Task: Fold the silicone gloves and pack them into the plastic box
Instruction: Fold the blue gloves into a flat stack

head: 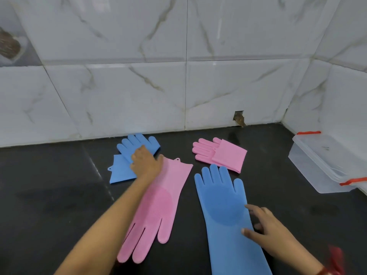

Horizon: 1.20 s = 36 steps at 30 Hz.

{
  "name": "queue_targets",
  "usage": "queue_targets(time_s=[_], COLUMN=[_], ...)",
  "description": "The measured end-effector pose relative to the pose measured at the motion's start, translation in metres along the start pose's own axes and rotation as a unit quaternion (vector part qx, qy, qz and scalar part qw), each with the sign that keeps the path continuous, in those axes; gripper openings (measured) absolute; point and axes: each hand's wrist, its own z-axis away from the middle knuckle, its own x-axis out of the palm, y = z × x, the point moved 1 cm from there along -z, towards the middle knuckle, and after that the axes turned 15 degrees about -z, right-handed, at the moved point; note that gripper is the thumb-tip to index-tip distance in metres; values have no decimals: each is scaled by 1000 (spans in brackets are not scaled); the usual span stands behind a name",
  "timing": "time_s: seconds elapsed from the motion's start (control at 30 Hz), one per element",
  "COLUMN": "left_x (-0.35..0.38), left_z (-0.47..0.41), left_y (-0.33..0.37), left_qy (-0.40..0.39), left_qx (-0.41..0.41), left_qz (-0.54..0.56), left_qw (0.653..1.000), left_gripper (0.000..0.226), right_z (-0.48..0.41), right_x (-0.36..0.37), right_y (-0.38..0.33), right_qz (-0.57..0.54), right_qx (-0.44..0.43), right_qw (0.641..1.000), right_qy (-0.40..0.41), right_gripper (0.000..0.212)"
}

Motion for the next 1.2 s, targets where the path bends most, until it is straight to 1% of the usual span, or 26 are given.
queue_targets(time_s=[0.07,0.1,0.17,0.23,0.3,0.33,0.37,0.4,0.47,0.5,0.57,0.63,0.67,0.73,0.77,0.8,0.87,0.9,0.93,0.97,1.0,1.03,1.07,1.1,1.13,1.2], left_x=[3,7,17,22,21,18,13,4,-21,-36,-68,-89,-93,-89,-83,-74,-53,-39,-25,-16,-6,-5,-4,-8,-14,-15], left_z=[-26,-34,-42,-45,-44,-42,-38,-32,-19,-10,17,59,86,147,175,200,233,251,261,265,267,270,268,247,228,190], left_y=[-30,-42,-54,-56,-51,-48,-43,-35,-16,-6,14,28,34,40,41,43,44,54,58,45,38,37,39,40,42,29], left_qy=[-48,-65,-70,-47,-8,4,9,12,34,49,69,77,66,11,-25,-71,-168,-203,-212,-193,-233,-234,-194,-169,-214,-230], left_qx=[-90,-110,-117,-114,-65,-34,-7,16,72,106,183,268,304,359,387,413,458,476,500,544,579,563,506,418,331,190], left_qz=[-25,-44,-72,-73,-43,5,67,123,176,179,165,134,122,81,66,64,63,43,24,10,-53,-90,-5,104,181,318], left_qw=[994,991,988,990,997,999,998,992,981,977,967,951,942,930,920,906,871,855,839,817,780,787,840,887,901,900], left_gripper=[81,84,84,70,39,26,21,23,30,33,35,35,35,30,22,22,49,53,54,55,54,51,46,45,45,41], right_z=[-1,-1,-1,0,0,1,3,4,7,10,14,18,18,17,16,17,20,22,24,25,24,21,17,13,8,-2], right_x=[7,11,14,14,11,10,8,6,3,2,2,4,8,21,28,34,42,43,44,44,43,42,42,40,37,28], right_y=[-3,-5,-7,-12,-18,-21,-26,-30,-39,-44,-53,-61,-63,-63,-62,-59,-49,-41,-34,-27,-21,-16,-11,-9,-9,-16], right_qz=[25,30,21,12,-6,-20,-36,-55,-110,-158,-282,-396,-448,-551,-585,-614,-674,-698,-712,-724,-733,-733,-728,-719,-714,-715], right_qx=[-36,-50,-72,-89,-103,-108,-118,-132,-157,-158,-133,-104,-89,-43,-20,0,64,101,119,115,105,95,91,89,87,77], right_qw=[999,998,997,995,991,988,985,980,969,963,944,911,890,832,807,784,729,701,683,671,665,669,678,689,695,695], right_qy=[-16,-17,0,39,86,107,124,139,155,151,110,45,11,-47,-71,-90,-98,-102,-111,-114,-101,-77,-45,-16,-4,-29], right_gripper=[64,62,58,53,47,43,39,36,29,27,27,40,44,48,49,50,53,54,54,51,46,41,39,40,42,46])
